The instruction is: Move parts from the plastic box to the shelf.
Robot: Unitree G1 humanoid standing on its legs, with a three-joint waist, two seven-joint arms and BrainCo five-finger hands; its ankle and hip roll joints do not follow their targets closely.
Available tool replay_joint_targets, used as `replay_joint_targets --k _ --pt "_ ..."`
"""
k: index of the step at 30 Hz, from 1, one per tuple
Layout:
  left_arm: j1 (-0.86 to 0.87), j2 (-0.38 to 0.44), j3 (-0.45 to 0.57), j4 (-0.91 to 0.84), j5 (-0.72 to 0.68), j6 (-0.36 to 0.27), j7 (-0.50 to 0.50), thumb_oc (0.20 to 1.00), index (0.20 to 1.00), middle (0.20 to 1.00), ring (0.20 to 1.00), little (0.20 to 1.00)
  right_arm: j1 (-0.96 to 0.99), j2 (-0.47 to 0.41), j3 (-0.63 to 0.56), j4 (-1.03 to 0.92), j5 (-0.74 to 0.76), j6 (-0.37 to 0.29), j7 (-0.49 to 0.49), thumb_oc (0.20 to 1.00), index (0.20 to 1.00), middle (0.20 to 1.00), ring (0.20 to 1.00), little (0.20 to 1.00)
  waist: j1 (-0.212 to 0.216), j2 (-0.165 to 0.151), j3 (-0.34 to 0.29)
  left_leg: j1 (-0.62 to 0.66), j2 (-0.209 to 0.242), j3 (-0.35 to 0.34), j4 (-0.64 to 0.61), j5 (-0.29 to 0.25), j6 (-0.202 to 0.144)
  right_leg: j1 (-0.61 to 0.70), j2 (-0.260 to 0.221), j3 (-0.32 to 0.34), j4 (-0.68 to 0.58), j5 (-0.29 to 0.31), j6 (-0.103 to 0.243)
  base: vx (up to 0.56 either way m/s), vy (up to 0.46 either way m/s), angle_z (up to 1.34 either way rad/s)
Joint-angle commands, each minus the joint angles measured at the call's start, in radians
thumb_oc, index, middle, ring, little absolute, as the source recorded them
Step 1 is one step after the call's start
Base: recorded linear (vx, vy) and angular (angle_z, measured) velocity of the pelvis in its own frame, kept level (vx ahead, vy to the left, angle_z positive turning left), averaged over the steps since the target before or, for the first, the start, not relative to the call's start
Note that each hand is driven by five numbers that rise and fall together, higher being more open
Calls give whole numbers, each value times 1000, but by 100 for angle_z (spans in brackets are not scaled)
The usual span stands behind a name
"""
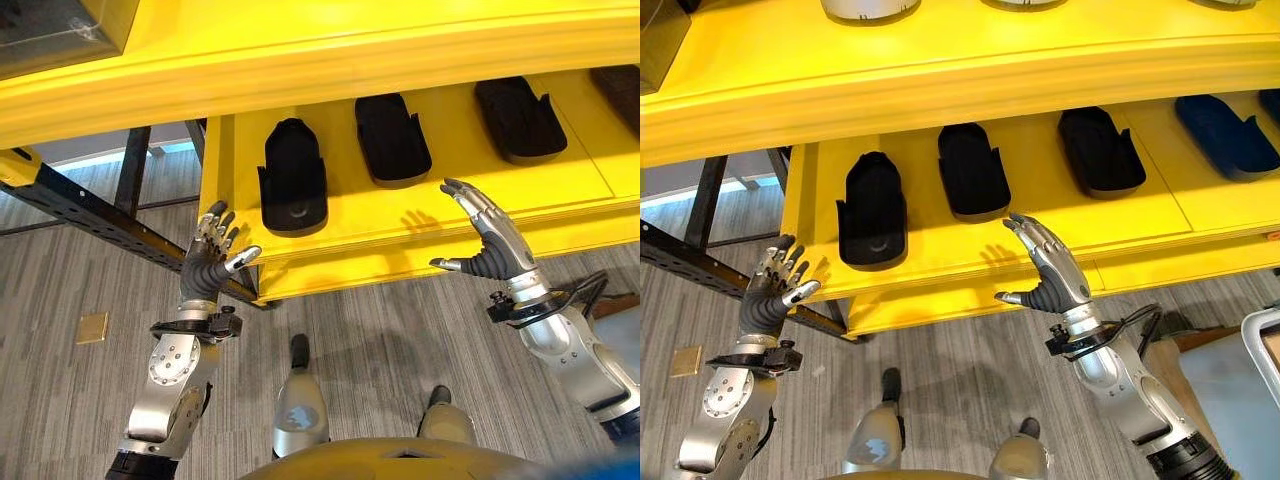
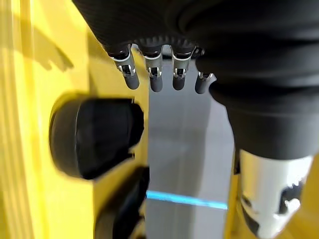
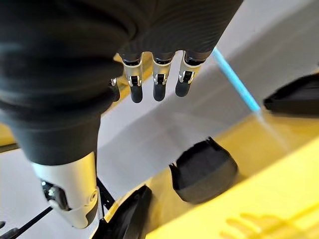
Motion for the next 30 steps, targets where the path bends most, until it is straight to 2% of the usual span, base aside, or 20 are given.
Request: replay_joint_targets --k 1,2,3,4,6,8,9,12,14,16,17,19,21,23,24,25,27,29,30 --pt "-33 39 16 -49 -132 -79 -149 1000 1000 1000 1000 1000 -88 14 1 -9 -18 -68 -15 1000 1000 1000 1000 1000 32 -17 7 70 44 -8 -20 14 -22 -5 78 -45 56 -12 -110 0 -114 3" --pt "-27 35 16 -43 -143 -49 -163 1000 1000 1000 1000 1000 -95 13 7 -2 -20 -73 -11 1000 1000 1000 1000 1000 33 -14 6 70 55 -9 -25 29 -26 -9 77 -46 66 -17 -113 -3 -138 0" --pt "-17 39 7 -20 -144 -39 -171 1000 1000 1000 1000 1000 -113 11 16 20 -22 -87 -6 1000 1000 1000 1000 1000 33 -9 5 73 78 -8 -38 62 -31 -17 75 -51 88 -26 -118 -4 -116 2" --pt "-16 39 6 -12 -157 -44 -185 1000 1000 1000 1000 1000 -114 10 16 22 -21 -87 -6 1000 1000 1000 1000 1000 33 -9 5 72 82 -7 -39 67 -33 -19 74 -53 94 -28 -119 -4 -134 3" --pt "20 34 20 36 -223 -44 -270 1000 1000 1000 1000 1000 -111 -4 12 26 -11 -76 -15 1000 1000 1000 1000 1000 27 -1 0 68 106 31 -37 95 -41 -30 69 -72 120 -42 -126 -13 -91 6" --pt "27 45 22 86 -167 -19 -385 1000 1000 1000 1000 1000 -82 -9 -11 25 11 -65 -21 1000 1000 1000 1000 1000 0 -3 -4 75 121 100 -10 100 -43 -33 57 -92 138 -50 -130 -38 -27 25" --pt "28 50 19 88 -152 -32 -401 1000 1000 1000 1000 1000 -74 -12 -20 26 22 -65 -20 1000 1000 1000 1000 1000 -5 -2 -7 74 125 108 -1 95 -41 -38 58 -91 136 -45 -131 -44 29 42" --pt "45 93 11 65 -60 -71 -458 1000 1000 1000 1000 1000 -17 -34 -68 27 60 -108 -23 1000 1000 1000 1000 1000 -34 -19 -16 92 104 69 145 56 -26 -58 49 -46 134 -31 -138 -64 117 21" --pt "42 108 -1 60 -63 -77 -484 1000 1000 1000 1000 1000 3 -37 -91 39 69 -134 -39 1000 1000 1000 1000 1000 -50 -28 -21 89 109 61 235 64 -27 -67 45 -34 130 -24 -150 -96 254 -16" --pt "35 125 -19 78 -26 -124 -488 1000 1000 1000 1000 1000 13 -42 -108 66 82 -163 -64 1000 1000 1000 1000 1000 -67 -31 -35 94 104 41 254 74 -18 -85 43 -10 126 -8 -153 -94 482 -33" --pt "30 139 -35 98 -6 -118 -512 1000 1000 1000 1000 1000 6 -48 -106 93 75 -179 -79 1000 1000 1000 1000 1000 -77 -17 -41 111 82 33 225 45 -6 -101 37 12 129 5 -140 -89 739 -50" --pt "10 183 -68 106 63 -81 -509 1000 1000 1000 1000 1000 -25 -59 -102 117 83 -154 -65 1000 1000 1000 1000 1000 -105 21 -51 173 69 117 138 -8 -5 -95 13 13 103 36 -106 -66 730 -41" --pt "31 226 -67 102 95 -42 -500 1000 1000 1000 1000 1000 -11 -56 -116 106 126 -138 -34 1000 1000 1000 1000 1000 -107 3 -55 203 30 164 92 -81 11 -50 3 7 11 98 -67 -27 406 -8" --pt "48 232 -67 102 111 -10 -502 1000 1000 1000 1000 1000 0 -57 -127 95 149 -136 -5 1000 1000 1000 1000 1000 -102 -18 -57 217 3 181 79 -119 22 -25 7 1 -52 137 -52 -92 239 46" --pt "57 236 -68 103 108 -11 -522 1000 1000 1000 1000 1000 4 -61 -136 89 167 -133 2 1000 1000 1000 1000 1000 -98 -37 -55 221 -18 197 84 -156 36 -14 2 -3 -89 165 -38 -319 338 42" --pt "34 245 -93 107 101 42 -553 1000 1000 1000 1000 1000 -24 -71 -137 92 220 -108 -7 1000 1000 1000 1000 1000 -92 -60 -43 208 -46 219 128 -207 57 -20 -16 -4 -120 205 -14 -341 325 35" --pt "7 247 -125 115 112 60 -565 1000 1000 1000 1000 1000 -48 -72 -132 104 232 -103 -18 1000 1000 1000 1000 1000 -90 -74 -33 189 -65 230 179 -245 72 -24 -41 -4 -137 234 7 -277 253 10" --pt "-36 240 -165 132 103 59 -558 1000 1000 1000 1000 1000 -72 -59 -120 125 226 -104 -25 1000 1000 1000 1000 1000 -84 -91 -22 161 -94 241 248 -291 88 -27 -82 -10 -166 294 23 -227 241 -2" --pt "-62 242 -187 140 107 51 -584 1000 1000 1000 1000 1000 -79 -48 -114 134 216 -102 -26 1000 1000 1000 1000 1000 -84 -100 -16 146 -120 241 286 -325 103 -25 -105 -4 -206 343 37 -194 267 -10"
